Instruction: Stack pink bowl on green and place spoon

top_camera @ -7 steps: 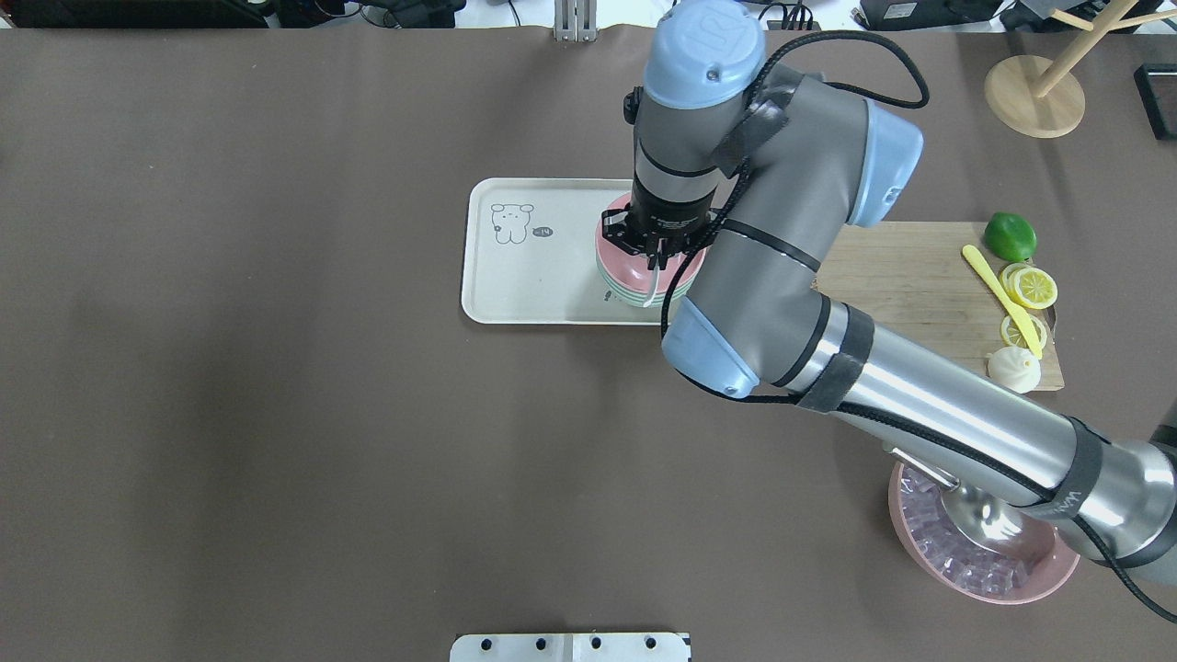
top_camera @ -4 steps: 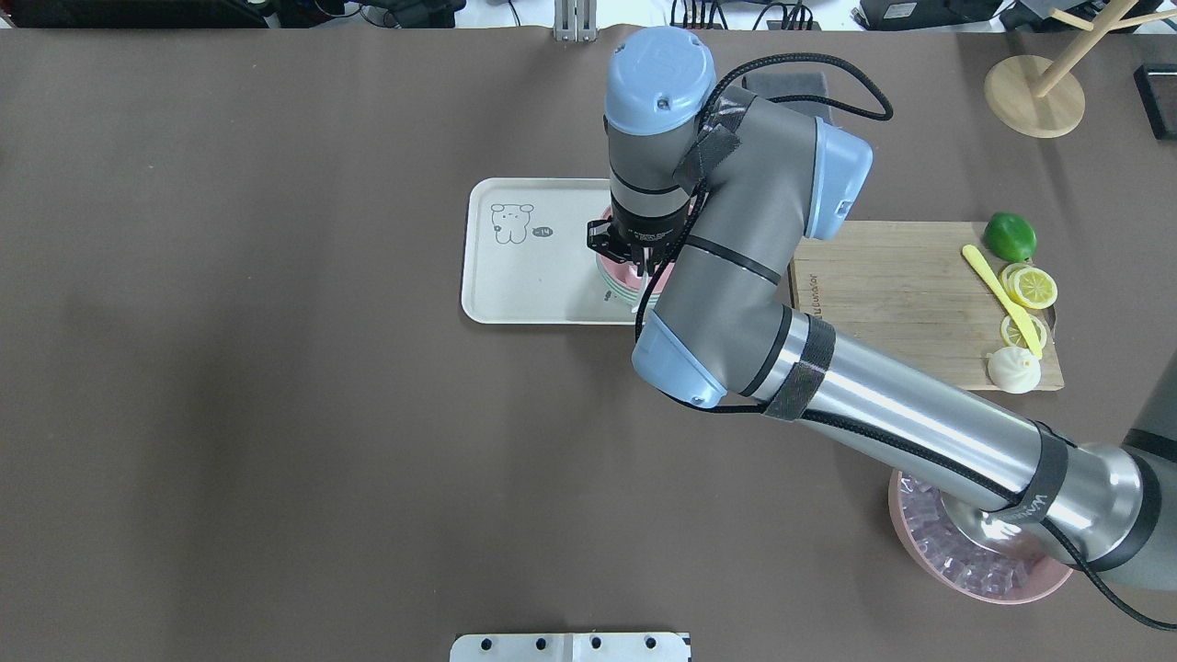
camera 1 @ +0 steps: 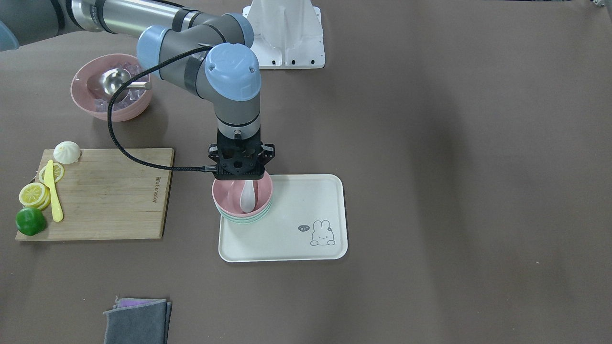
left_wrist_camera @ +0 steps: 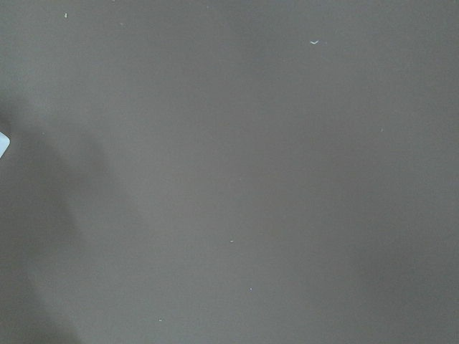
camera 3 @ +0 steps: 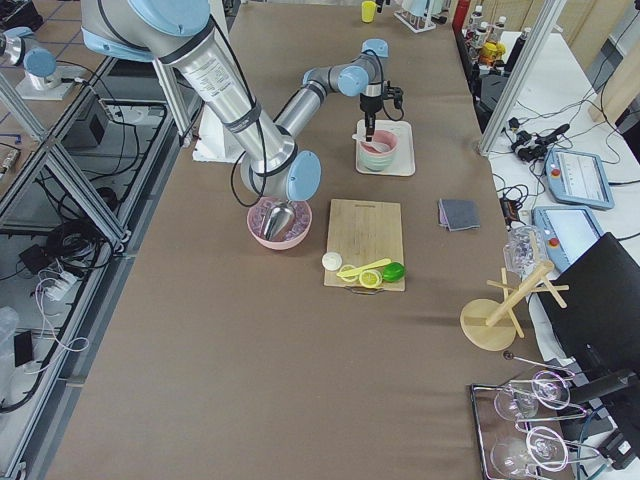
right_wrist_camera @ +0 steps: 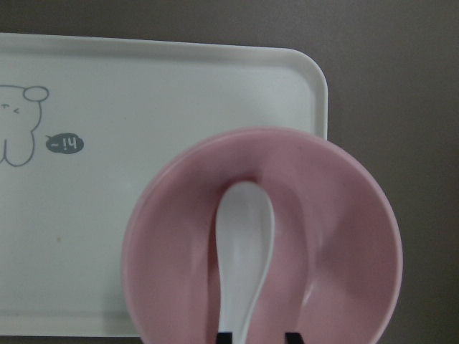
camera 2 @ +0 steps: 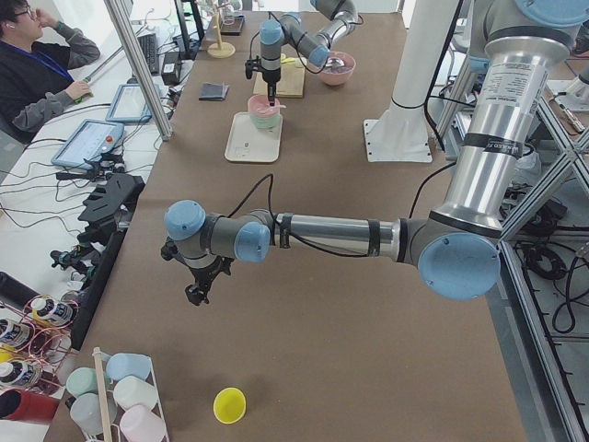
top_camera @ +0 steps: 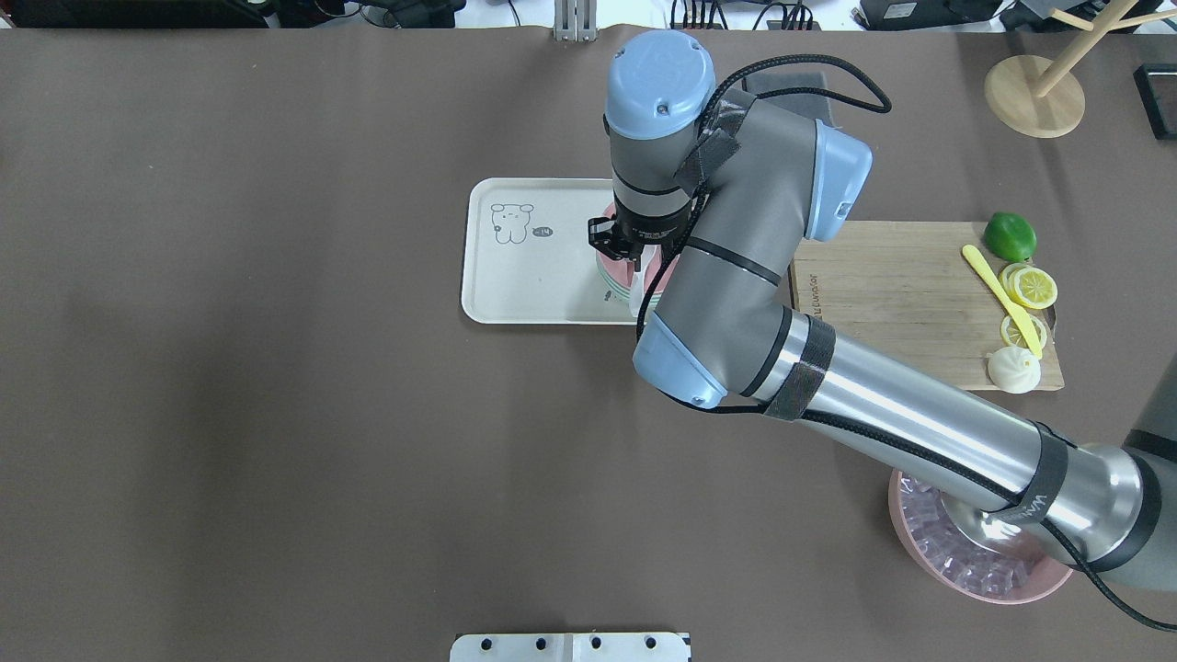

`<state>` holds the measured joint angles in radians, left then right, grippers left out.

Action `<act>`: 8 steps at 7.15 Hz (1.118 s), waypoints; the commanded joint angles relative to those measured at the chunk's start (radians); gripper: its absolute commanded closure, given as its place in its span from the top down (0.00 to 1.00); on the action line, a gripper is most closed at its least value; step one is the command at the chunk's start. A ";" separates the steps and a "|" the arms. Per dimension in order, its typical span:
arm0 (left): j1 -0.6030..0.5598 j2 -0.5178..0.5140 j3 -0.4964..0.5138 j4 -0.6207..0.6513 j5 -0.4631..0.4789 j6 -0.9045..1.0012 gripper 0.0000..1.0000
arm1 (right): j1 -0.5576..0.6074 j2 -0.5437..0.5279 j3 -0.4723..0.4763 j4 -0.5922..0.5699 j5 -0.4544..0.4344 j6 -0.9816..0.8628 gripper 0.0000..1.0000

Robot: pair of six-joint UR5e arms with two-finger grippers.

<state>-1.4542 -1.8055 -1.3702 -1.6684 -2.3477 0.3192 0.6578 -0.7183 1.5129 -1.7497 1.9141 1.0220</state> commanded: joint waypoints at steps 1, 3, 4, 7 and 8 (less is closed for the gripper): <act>0.000 0.000 -0.001 0.001 0.001 -0.003 0.99 | 0.002 -0.003 0.000 0.003 -0.042 -0.048 0.93; -0.002 0.003 -0.006 0.012 0.004 -0.046 0.99 | 0.034 -0.036 0.015 0.028 -0.044 -0.092 0.99; -0.005 0.017 -0.007 0.012 0.004 -0.072 0.99 | 0.066 -0.105 0.033 0.112 -0.026 -0.094 0.99; -0.127 0.107 -0.042 0.062 -0.087 -0.074 0.99 | 0.225 -0.248 0.033 0.254 0.106 -0.166 0.99; -0.209 0.115 -0.099 0.185 -0.141 -0.072 0.99 | 0.285 -0.275 0.033 0.256 0.167 -0.190 0.99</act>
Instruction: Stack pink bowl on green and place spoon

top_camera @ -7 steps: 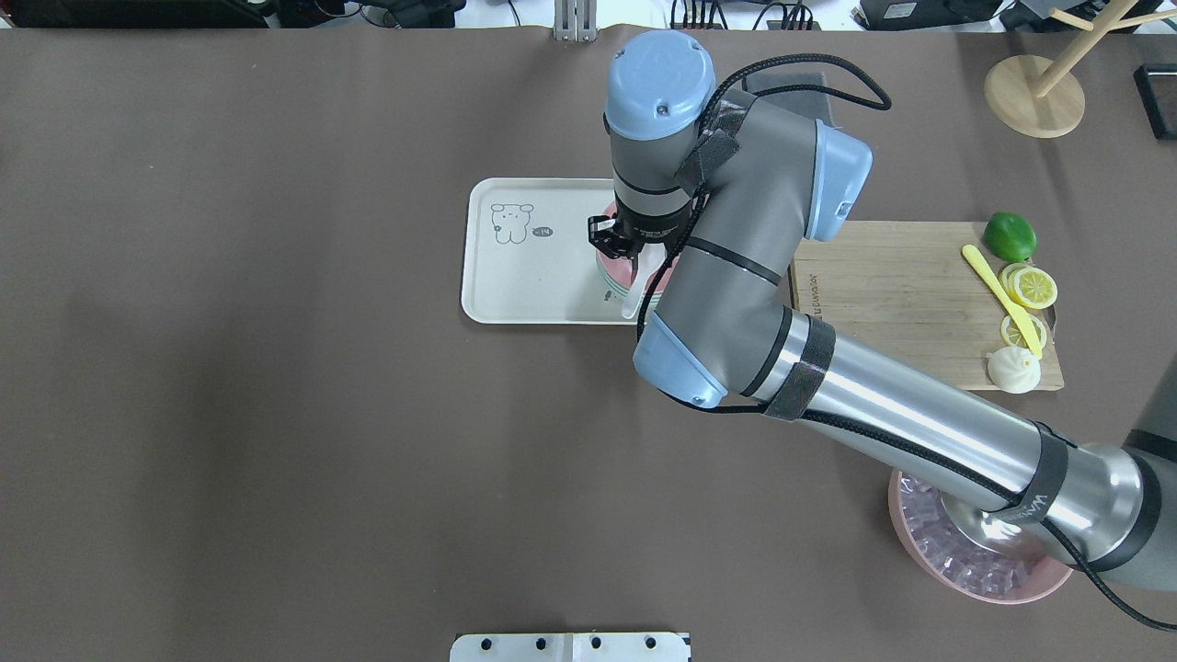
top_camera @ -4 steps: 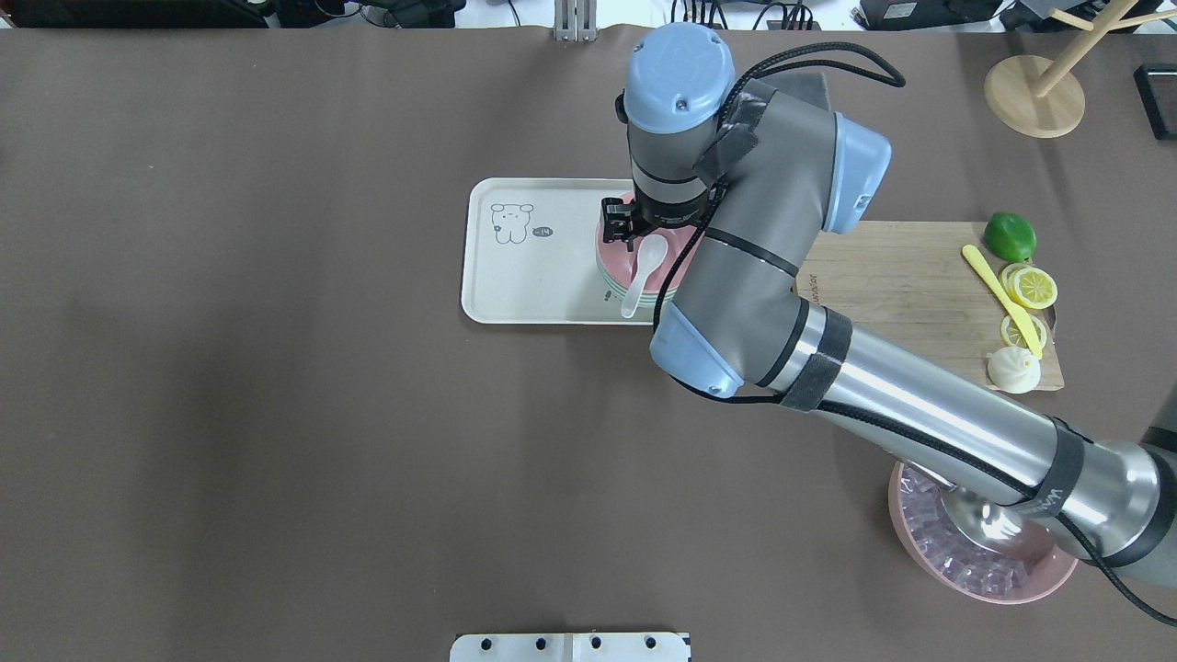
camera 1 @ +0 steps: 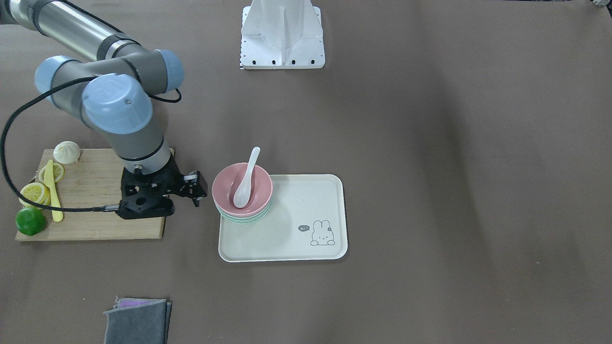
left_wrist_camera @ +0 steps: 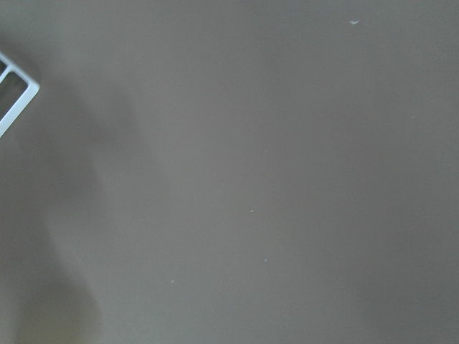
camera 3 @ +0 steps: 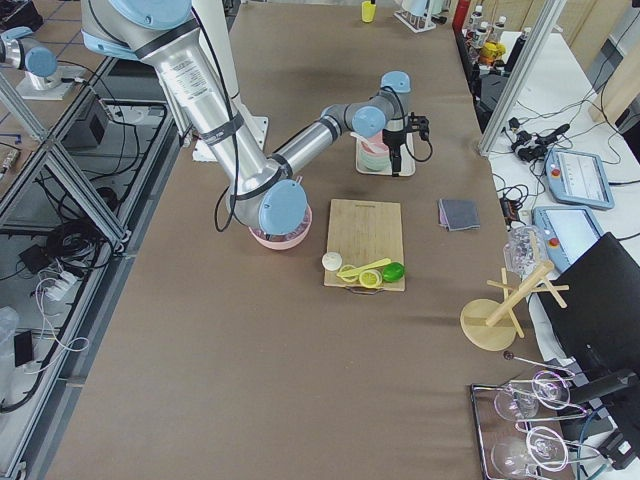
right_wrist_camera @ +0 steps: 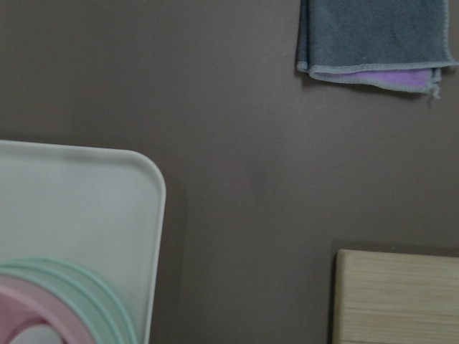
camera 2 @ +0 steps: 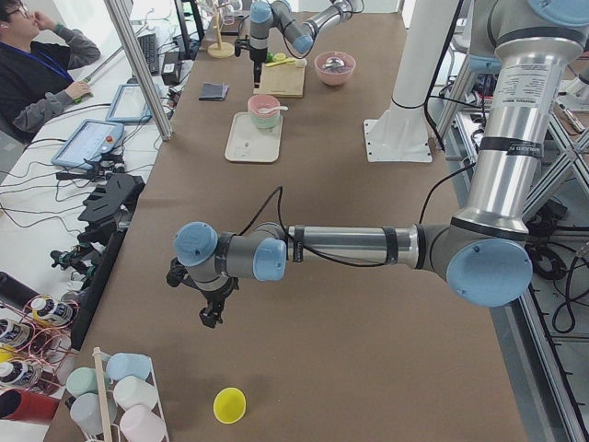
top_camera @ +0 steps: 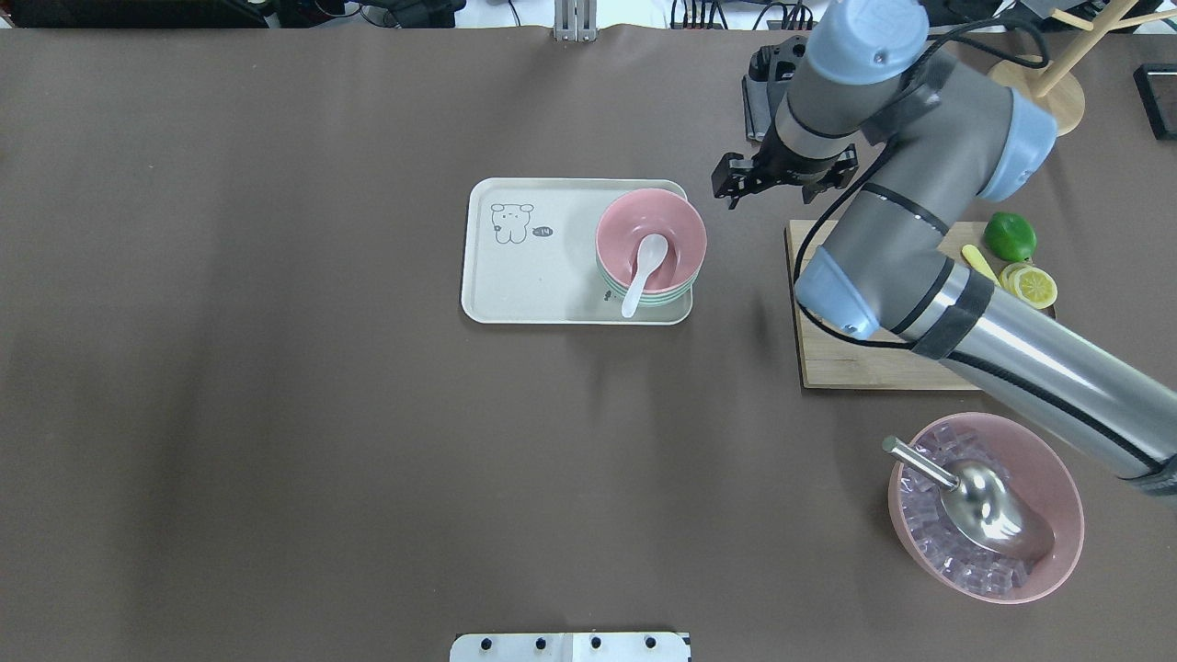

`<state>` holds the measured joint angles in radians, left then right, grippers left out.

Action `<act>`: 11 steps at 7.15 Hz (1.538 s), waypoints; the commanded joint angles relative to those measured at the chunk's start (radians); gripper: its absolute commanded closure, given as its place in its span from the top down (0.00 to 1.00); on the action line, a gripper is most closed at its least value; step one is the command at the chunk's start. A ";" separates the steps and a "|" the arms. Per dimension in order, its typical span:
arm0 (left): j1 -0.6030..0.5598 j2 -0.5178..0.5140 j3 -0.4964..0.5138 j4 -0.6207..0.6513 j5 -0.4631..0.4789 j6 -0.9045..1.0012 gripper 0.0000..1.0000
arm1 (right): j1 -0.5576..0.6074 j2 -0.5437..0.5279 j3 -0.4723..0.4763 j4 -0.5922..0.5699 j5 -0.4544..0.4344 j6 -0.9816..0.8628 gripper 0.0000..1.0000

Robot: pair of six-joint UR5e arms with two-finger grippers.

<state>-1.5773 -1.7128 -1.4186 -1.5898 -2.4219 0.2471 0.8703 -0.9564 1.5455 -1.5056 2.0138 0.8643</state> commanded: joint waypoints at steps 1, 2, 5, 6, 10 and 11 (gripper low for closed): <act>-0.107 0.068 -0.153 0.213 -0.062 0.001 0.99 | 0.123 -0.066 0.002 0.012 0.103 -0.045 1.00; -0.108 0.105 -0.193 0.240 -0.060 0.000 0.99 | 0.166 -0.096 0.001 0.007 0.127 -0.127 1.00; -0.101 0.093 -0.197 0.235 0.010 -0.054 0.99 | 0.382 -0.281 0.008 0.010 0.226 -0.461 1.00; -0.099 0.088 -0.197 0.234 0.009 -0.055 0.99 | 0.465 -0.345 0.007 0.004 0.246 -0.607 1.00; -0.098 0.094 -0.192 0.202 0.021 -0.051 0.99 | 0.703 -0.554 0.008 -0.053 0.295 -0.867 1.00; -0.096 0.091 -0.197 0.195 0.021 -0.048 0.99 | 0.740 -0.585 0.010 -0.050 0.295 -0.880 1.00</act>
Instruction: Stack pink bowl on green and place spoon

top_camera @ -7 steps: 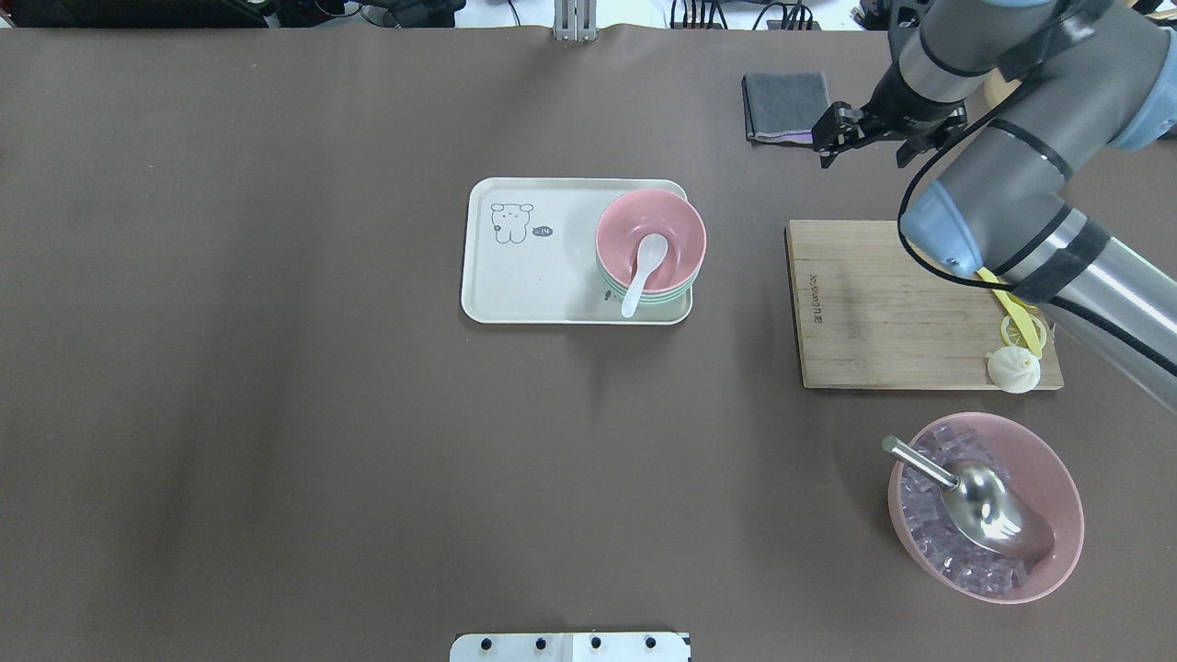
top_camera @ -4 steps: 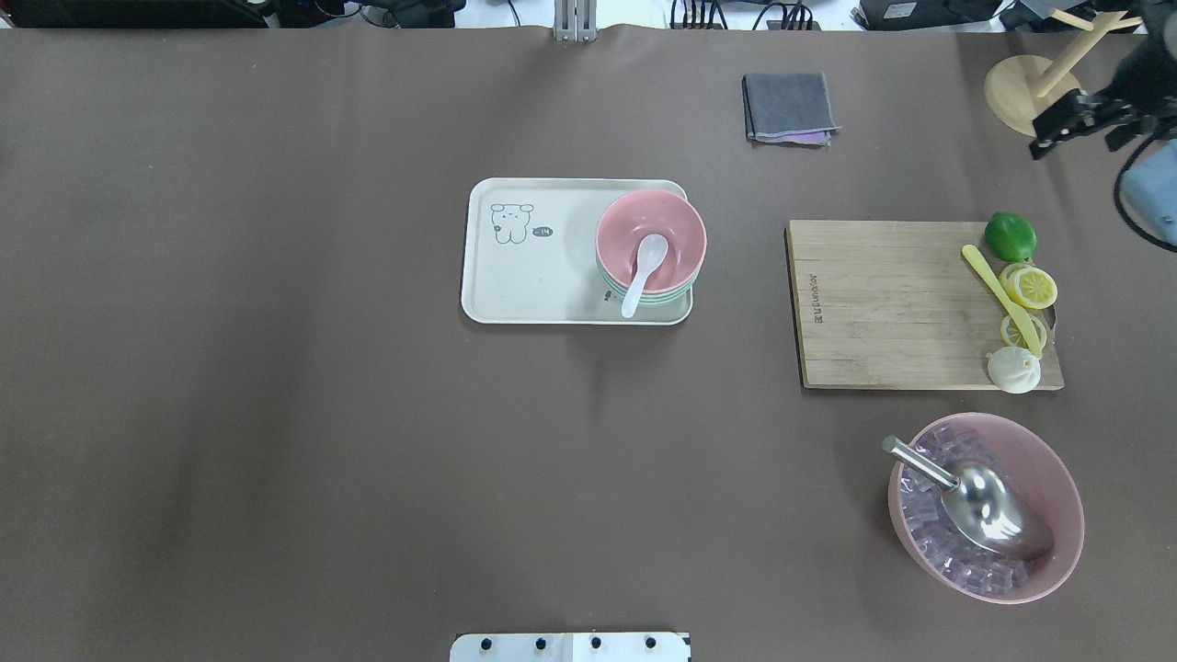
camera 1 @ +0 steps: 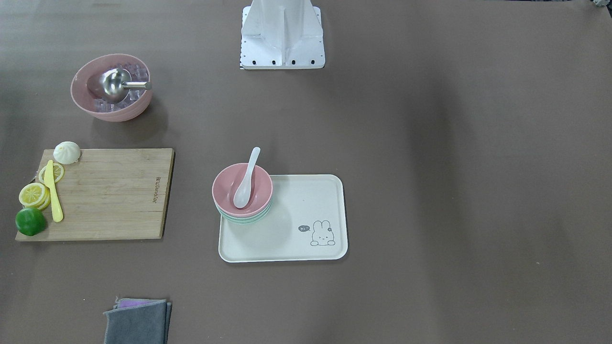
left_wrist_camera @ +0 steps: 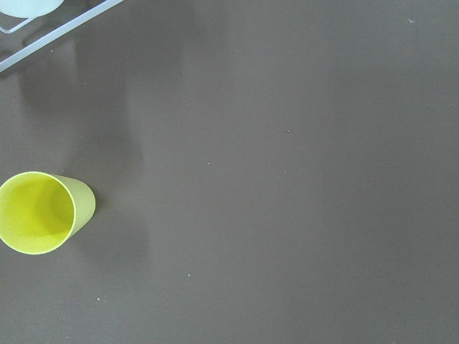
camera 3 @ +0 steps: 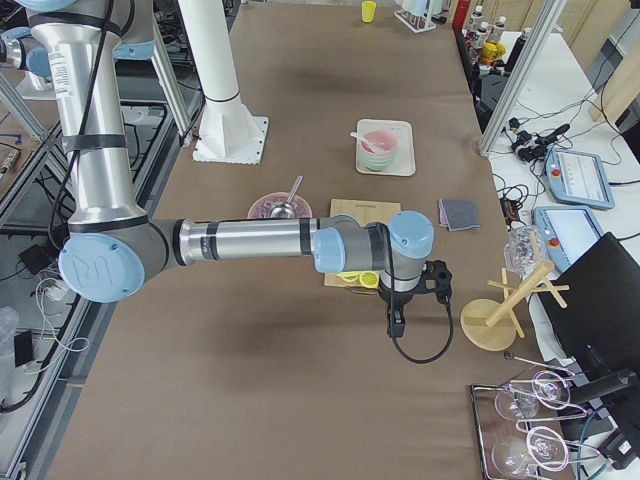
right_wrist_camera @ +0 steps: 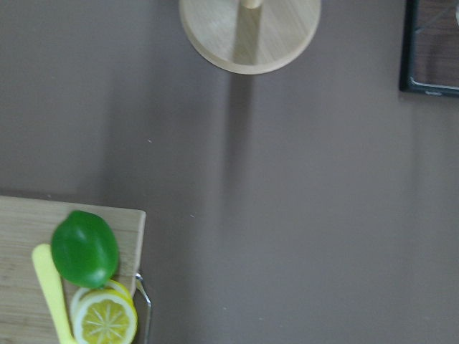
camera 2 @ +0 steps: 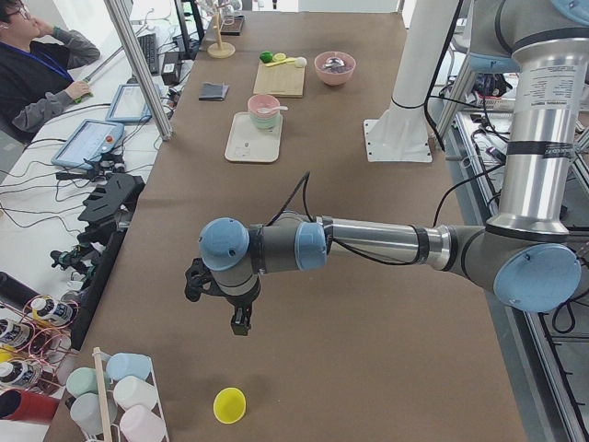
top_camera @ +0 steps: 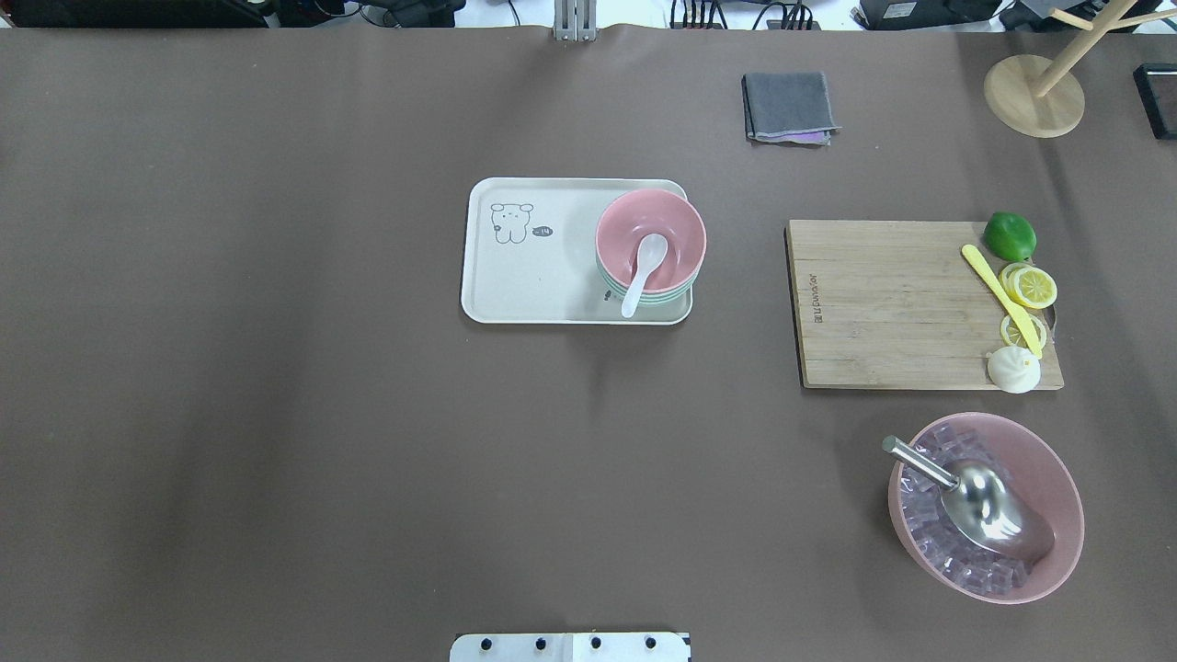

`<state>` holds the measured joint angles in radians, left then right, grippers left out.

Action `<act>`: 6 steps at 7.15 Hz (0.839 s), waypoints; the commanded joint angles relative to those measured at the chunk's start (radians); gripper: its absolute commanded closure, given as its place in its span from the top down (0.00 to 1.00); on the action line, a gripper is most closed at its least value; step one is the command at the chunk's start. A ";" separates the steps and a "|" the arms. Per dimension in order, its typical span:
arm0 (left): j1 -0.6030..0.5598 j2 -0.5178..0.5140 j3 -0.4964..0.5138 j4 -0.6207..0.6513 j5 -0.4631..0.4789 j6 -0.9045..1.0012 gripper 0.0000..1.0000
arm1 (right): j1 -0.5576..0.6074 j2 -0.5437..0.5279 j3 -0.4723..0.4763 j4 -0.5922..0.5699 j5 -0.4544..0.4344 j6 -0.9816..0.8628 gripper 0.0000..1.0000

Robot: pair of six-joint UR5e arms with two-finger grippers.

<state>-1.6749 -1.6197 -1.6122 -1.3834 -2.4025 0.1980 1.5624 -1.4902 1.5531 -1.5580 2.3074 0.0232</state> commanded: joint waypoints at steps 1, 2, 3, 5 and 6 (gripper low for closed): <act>0.003 0.001 -0.002 -0.037 0.002 -0.005 0.99 | 0.103 -0.074 0.018 0.003 0.003 -0.042 1.00; 0.009 0.003 -0.002 -0.045 -0.001 -0.009 0.99 | 0.105 -0.140 0.072 0.003 0.003 -0.042 1.00; 0.008 -0.002 -0.005 -0.046 -0.004 -0.008 0.99 | 0.116 -0.169 0.120 -0.008 0.001 -0.040 1.00; 0.007 0.001 0.015 -0.090 -0.012 0.001 0.99 | 0.116 -0.208 0.124 0.004 -0.005 -0.040 1.00; 0.007 0.010 0.024 -0.138 -0.009 -0.005 0.99 | 0.116 -0.220 0.133 0.016 0.000 -0.039 1.00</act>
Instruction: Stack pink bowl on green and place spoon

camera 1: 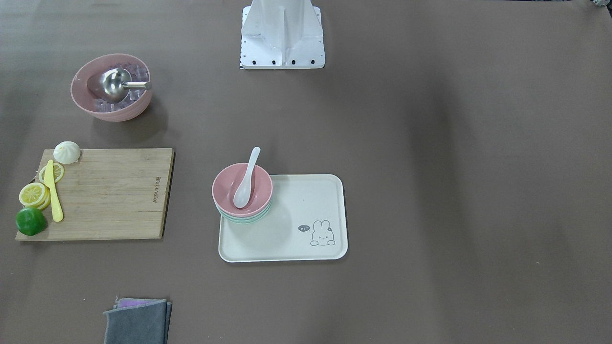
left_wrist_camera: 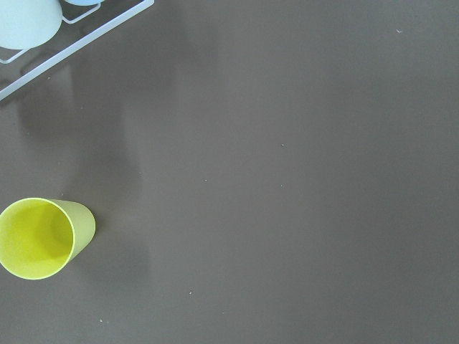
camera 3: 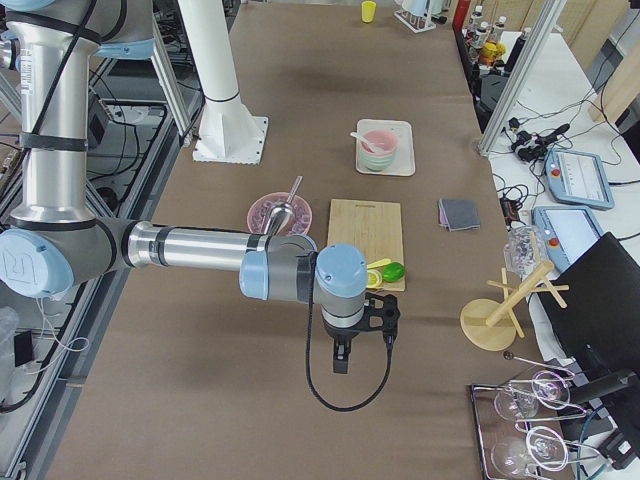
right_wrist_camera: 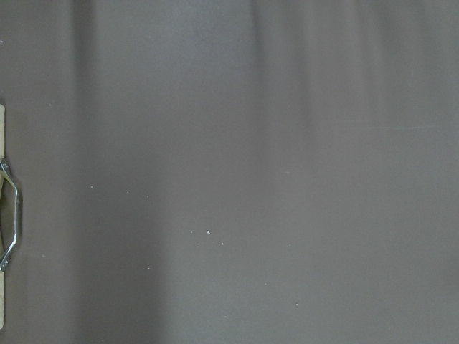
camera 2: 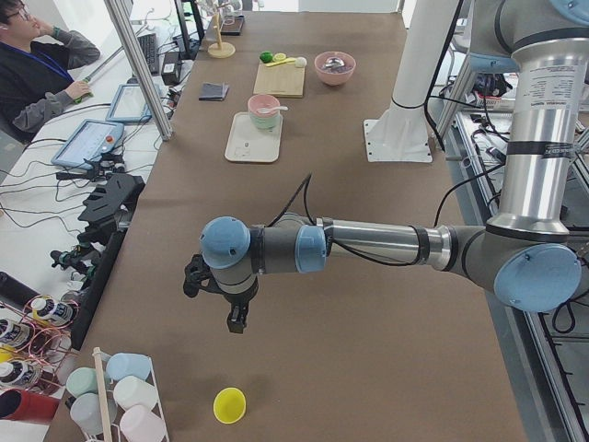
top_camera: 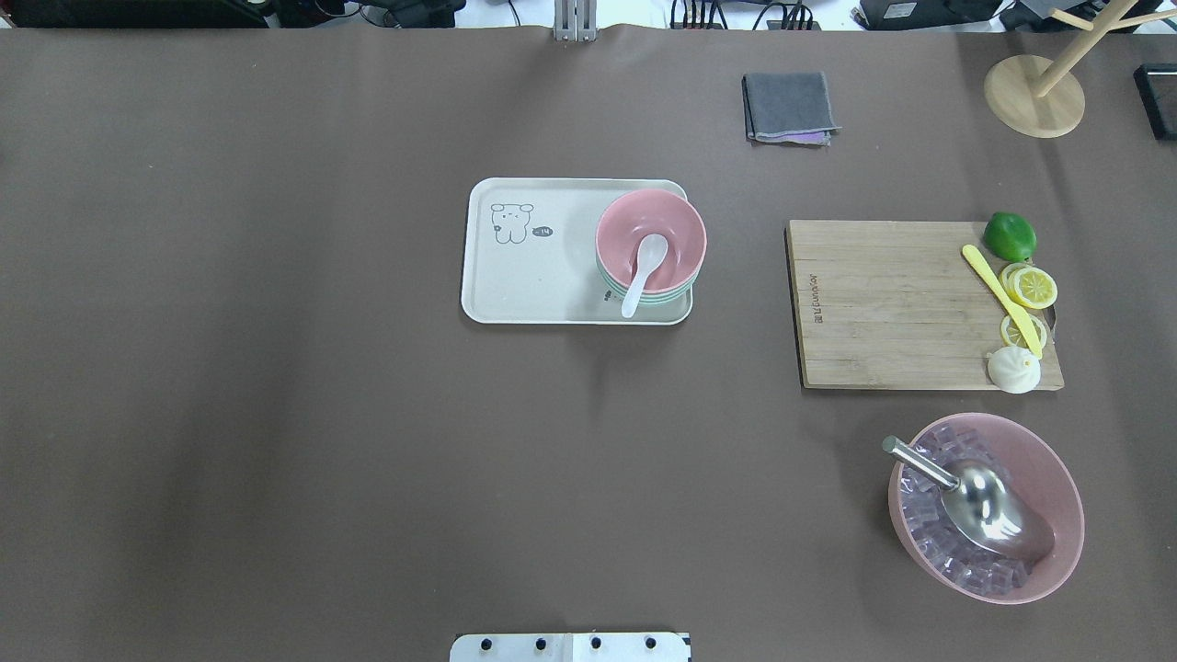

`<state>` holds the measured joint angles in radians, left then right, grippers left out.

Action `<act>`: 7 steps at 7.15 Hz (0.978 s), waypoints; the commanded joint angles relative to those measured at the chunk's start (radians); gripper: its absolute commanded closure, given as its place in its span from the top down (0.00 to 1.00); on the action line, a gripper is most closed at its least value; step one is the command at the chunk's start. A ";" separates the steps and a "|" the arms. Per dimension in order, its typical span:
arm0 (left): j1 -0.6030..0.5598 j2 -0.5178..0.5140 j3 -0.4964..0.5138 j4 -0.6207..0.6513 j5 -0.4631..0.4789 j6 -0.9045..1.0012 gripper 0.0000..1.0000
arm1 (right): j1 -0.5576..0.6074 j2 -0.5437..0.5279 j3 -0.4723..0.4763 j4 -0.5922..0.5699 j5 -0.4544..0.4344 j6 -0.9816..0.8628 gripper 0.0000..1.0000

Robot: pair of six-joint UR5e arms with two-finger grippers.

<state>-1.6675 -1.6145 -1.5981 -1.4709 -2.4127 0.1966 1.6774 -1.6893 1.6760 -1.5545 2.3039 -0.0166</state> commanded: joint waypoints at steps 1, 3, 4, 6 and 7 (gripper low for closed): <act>0.000 0.034 0.015 -0.077 0.010 -0.003 0.99 | 0.001 -0.023 0.013 0.013 0.005 0.013 1.00; 0.000 0.033 0.000 -0.095 -0.002 -0.003 0.99 | -0.001 -0.020 0.014 0.013 0.064 0.017 1.00; 0.000 0.030 0.000 -0.097 -0.002 -0.003 0.99 | -0.001 -0.020 0.013 0.013 0.098 0.017 1.00; 0.000 0.025 0.001 -0.098 -0.002 0.001 0.99 | -0.001 -0.018 0.011 0.013 0.100 0.015 1.00; 0.000 0.025 0.001 -0.098 0.000 0.003 0.99 | -0.001 -0.020 0.013 0.013 0.101 0.006 1.00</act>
<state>-1.6675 -1.5885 -1.5974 -1.5682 -2.4141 0.1971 1.6767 -1.7079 1.6884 -1.5417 2.4021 -0.0032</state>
